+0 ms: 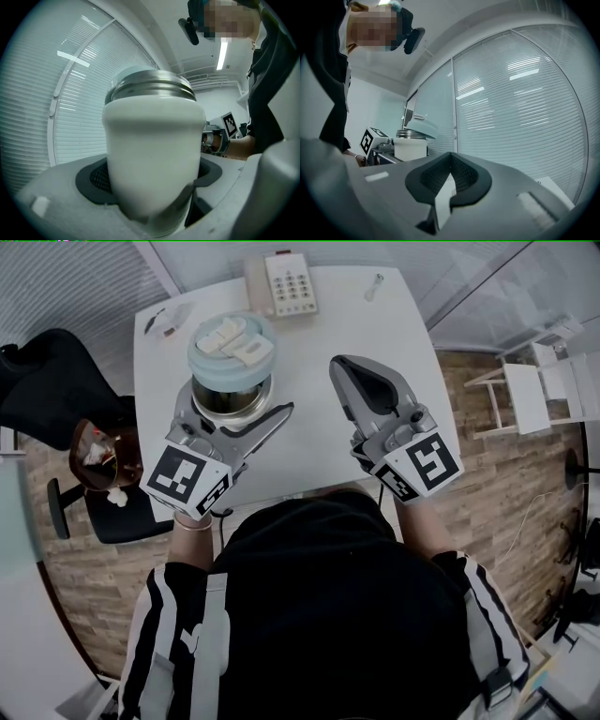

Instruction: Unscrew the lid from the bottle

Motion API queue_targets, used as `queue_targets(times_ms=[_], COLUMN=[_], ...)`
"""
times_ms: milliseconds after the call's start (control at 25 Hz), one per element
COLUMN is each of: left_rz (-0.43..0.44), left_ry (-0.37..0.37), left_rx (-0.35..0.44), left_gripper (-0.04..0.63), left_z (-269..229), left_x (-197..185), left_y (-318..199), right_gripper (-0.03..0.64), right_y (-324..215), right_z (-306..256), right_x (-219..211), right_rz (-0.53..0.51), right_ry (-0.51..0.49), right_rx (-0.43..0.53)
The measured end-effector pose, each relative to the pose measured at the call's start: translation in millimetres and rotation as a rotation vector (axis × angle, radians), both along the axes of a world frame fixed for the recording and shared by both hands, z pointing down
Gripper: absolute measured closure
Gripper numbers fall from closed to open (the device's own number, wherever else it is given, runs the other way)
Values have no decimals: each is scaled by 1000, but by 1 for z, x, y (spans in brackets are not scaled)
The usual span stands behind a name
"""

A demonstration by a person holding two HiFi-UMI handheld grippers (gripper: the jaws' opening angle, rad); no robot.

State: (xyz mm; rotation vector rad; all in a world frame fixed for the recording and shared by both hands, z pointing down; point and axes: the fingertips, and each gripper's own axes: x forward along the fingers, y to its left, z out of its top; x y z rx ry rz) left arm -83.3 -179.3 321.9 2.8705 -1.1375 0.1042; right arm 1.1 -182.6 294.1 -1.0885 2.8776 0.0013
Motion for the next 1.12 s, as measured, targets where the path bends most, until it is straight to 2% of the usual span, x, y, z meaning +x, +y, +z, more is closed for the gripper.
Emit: queue_targets(times_ms=[1120], left_rz=[11], left_ry=[0], left_rx=[9], left_gripper=[149], left_z=[0], left_x=[2], left_y=[0], right_gripper=[618], right_y=[-3], right_z=[-5], right_x=[2], right_rz=[41], right_ry=[6], right_rx=[21])
